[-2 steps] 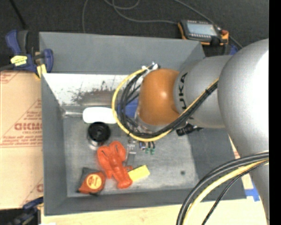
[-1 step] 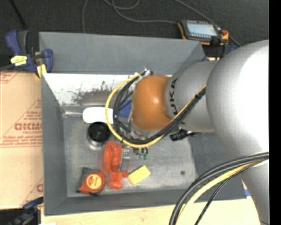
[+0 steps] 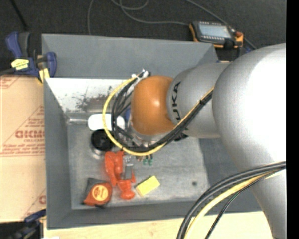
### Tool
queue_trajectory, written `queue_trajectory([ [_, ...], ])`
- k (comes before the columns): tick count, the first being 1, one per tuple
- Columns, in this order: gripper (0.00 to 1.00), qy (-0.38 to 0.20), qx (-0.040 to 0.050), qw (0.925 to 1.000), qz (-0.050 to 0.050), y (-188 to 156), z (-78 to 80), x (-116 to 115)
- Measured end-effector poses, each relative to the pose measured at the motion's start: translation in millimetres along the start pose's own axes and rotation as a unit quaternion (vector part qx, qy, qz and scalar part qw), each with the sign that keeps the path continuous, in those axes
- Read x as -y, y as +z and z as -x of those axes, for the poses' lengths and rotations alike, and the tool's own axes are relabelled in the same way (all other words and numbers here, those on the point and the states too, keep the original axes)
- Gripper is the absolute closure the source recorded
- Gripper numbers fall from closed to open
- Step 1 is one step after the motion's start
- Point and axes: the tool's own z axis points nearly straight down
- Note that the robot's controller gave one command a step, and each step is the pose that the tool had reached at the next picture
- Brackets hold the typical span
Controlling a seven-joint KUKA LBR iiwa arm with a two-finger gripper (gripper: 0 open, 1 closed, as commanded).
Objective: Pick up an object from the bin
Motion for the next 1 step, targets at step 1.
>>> queue_trajectory([
  [1,0.00,0.021,-0.0012,0.9998,0.001,-16.7,-14.1,5.3],
])
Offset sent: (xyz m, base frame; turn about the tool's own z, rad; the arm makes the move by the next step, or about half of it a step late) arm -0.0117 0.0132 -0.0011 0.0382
